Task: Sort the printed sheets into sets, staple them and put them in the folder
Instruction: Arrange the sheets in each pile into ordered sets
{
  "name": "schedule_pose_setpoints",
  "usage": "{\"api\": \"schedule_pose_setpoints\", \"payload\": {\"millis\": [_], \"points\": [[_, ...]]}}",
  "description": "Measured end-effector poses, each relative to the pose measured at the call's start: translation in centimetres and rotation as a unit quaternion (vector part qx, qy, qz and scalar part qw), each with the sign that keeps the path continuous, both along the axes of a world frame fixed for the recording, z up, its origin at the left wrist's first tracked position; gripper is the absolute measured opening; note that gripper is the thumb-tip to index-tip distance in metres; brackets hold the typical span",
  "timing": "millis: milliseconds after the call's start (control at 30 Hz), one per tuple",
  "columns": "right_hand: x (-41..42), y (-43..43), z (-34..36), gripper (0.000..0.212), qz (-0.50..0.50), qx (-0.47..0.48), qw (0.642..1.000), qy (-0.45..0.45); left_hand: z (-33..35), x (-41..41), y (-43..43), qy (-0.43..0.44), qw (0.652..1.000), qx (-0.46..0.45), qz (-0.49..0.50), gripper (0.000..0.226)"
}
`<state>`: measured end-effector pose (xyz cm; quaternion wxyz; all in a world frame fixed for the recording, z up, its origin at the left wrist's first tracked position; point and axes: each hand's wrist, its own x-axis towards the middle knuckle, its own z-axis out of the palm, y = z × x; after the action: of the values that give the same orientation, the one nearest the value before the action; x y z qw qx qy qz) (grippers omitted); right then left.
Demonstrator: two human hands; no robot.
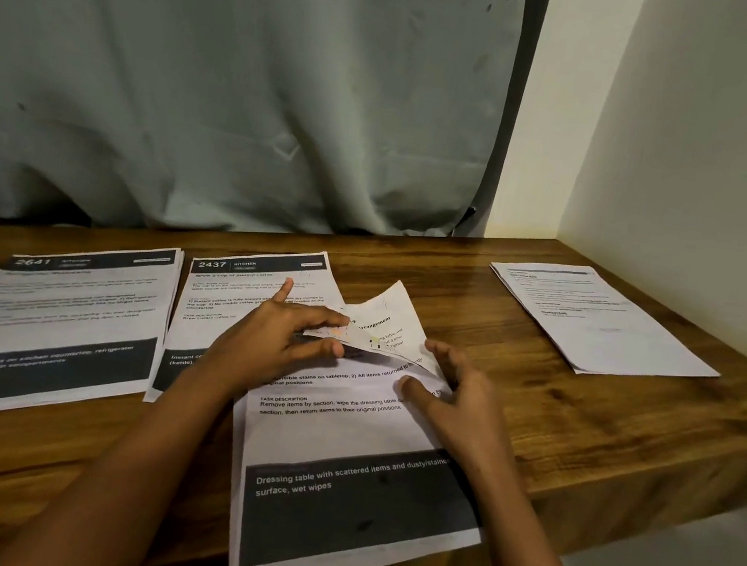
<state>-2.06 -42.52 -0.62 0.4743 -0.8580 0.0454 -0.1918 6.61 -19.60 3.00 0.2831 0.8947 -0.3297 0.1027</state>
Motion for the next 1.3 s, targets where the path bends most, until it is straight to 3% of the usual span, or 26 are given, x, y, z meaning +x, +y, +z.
{"api": "schedule_pose_setpoints", "payload": {"millis": [100,267,367,667,733,900,1300], "points": [[-0.4,0.2,0.6,0.049,0.022,0.031,0.999,-0.028,0.5,-1.0,-0.3,0.029,0.999,0.006,0.039,0.066],[-0.9,0.4,1.0,0.022,0.040,0.020,0.997,-0.059,0.4,-1.1,-0.4,0.052,0.996,-0.069,0.036,0.091],[-1.0,0.5,1.2,0.017,0.042,0.008,0.997,-0.060,0.4,-1.3,-0.6,0.030,0.994,-0.094,0.039,0.100],[-0.2,0.2,0.6,0.018,0.043,0.010,0.998,-0.050,0.7,-0.8,0.0,0.004,0.999,-0.034,0.023,0.075],[0.1,0.0,0.2,0.026,0.032,0.022,0.998,-0.048,1.0,-1.2,-0.3,0.016,0.999,-0.030,0.040,0.058],[0.9,0.1,-0.5,0.085,-0.017,-0.048,0.999,0.002,1.1,-1.5,-0.2,0.033,0.998,-0.024,0.046,0.051],[0.9,0.2,-0.6,0.085,-0.017,-0.038,0.999,-0.001,1.1,-1.6,-0.2,0.033,0.998,-0.025,0.041,0.056]]}}
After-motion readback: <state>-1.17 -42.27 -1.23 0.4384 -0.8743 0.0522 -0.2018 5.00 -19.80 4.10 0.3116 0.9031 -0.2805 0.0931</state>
